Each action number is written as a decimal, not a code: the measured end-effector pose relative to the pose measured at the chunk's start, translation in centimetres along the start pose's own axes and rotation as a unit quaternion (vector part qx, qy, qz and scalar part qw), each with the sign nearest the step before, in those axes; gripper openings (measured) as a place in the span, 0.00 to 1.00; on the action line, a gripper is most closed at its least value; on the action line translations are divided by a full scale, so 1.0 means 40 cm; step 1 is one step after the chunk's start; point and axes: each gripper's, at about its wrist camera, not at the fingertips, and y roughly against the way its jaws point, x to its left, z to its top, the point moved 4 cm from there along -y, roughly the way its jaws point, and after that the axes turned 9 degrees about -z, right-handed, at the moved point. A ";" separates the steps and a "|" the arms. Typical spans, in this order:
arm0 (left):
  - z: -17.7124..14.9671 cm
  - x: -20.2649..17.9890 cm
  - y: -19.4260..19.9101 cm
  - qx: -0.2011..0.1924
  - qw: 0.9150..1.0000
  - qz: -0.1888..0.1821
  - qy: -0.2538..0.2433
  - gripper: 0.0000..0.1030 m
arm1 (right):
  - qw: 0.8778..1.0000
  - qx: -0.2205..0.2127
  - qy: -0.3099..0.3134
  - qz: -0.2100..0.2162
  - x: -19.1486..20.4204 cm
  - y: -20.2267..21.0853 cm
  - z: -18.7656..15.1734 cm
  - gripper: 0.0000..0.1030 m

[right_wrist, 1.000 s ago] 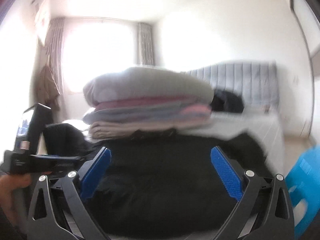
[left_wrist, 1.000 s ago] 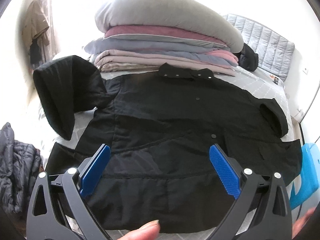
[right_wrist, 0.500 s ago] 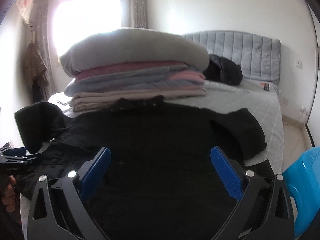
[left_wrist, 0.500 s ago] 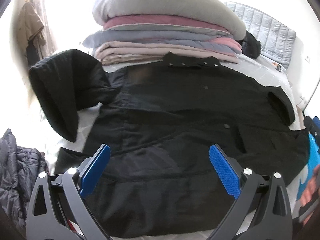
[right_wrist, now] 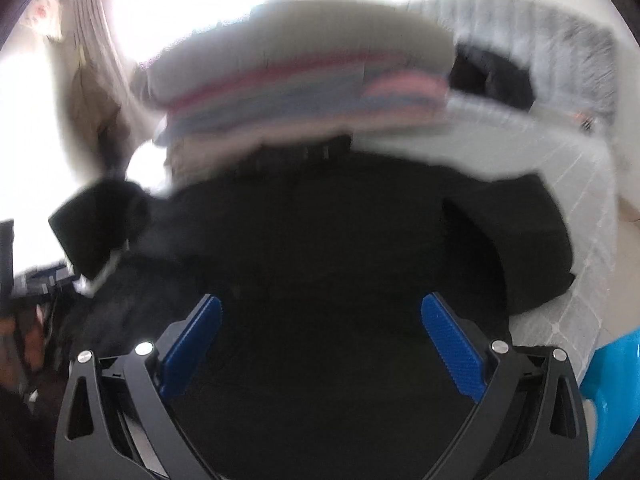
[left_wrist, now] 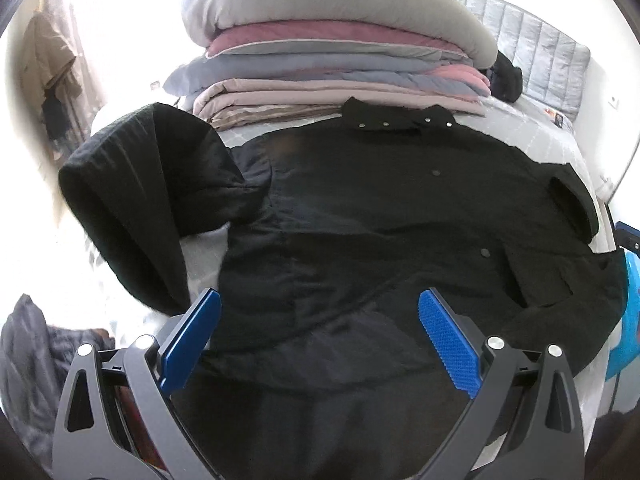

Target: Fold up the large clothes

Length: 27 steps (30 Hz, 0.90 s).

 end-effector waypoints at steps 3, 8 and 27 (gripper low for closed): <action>0.014 0.068 -0.035 0.031 0.999 0.020 -0.015 0.93 | 0.997 0.050 -0.063 0.015 -0.153 -0.041 0.022 0.94; 0.010 0.163 -0.089 0.063 0.997 0.038 0.001 0.93 | 0.989 0.069 -0.122 0.035 -0.292 -0.068 0.034 0.94; -0.169 0.068 -0.104 0.143 0.987 0.020 -0.070 0.93 | 0.976 0.167 -0.086 0.105 -0.222 -0.049 -0.144 0.94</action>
